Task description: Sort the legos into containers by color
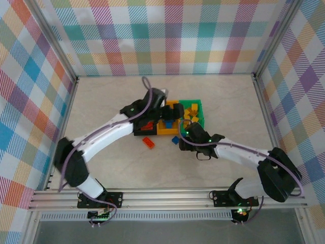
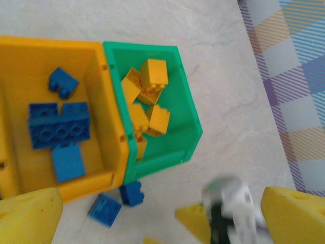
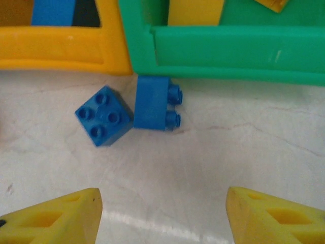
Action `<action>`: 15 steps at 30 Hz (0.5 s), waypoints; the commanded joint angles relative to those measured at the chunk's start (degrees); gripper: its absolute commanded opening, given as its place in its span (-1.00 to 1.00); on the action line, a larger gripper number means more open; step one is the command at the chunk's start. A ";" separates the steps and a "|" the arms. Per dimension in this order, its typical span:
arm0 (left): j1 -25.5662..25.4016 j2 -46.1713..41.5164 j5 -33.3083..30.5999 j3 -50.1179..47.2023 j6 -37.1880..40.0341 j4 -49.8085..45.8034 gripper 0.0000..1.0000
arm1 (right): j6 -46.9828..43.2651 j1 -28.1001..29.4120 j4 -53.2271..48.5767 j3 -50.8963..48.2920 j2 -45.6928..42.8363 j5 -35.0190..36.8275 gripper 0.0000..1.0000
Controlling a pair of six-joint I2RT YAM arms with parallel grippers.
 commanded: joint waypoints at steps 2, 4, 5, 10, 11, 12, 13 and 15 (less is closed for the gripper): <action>-0.31 -11.57 -0.79 -16.01 -3.87 4.17 1.00 | -1.02 -2.68 6.10 2.72 3.18 -1.86 0.27; -0.36 -16.61 -1.98 -21.77 -5.14 3.64 1.00 | -1.53 -3.38 7.57 3.44 4.72 -3.06 0.24; -0.40 -19.32 -2.55 -24.64 -5.63 3.18 1.00 | -1.73 -3.56 7.91 4.12 5.68 -3.31 0.23; -0.32 -29.05 -4.59 -33.36 -7.83 1.13 1.00 | -2.17 -3.77 8.22 6.79 9.96 -3.76 0.21; -0.23 -30.52 -5.02 -34.53 -8.14 0.54 1.00 | -2.14 -3.78 8.11 7.18 10.60 -3.72 0.20; -0.30 -31.76 -5.47 -35.25 -8.21 -0.27 1.00 | -2.04 -3.87 7.81 7.46 11.19 -3.53 0.18; -0.23 -32.49 -5.85 -35.64 -8.17 -1.05 1.00 | -1.80 -3.87 7.62 7.59 11.53 -3.27 0.17; -0.18 -33.84 -6.54 -36.08 -8.19 -2.78 1.00 | -1.31 -3.80 6.99 7.72 12.36 -2.19 0.11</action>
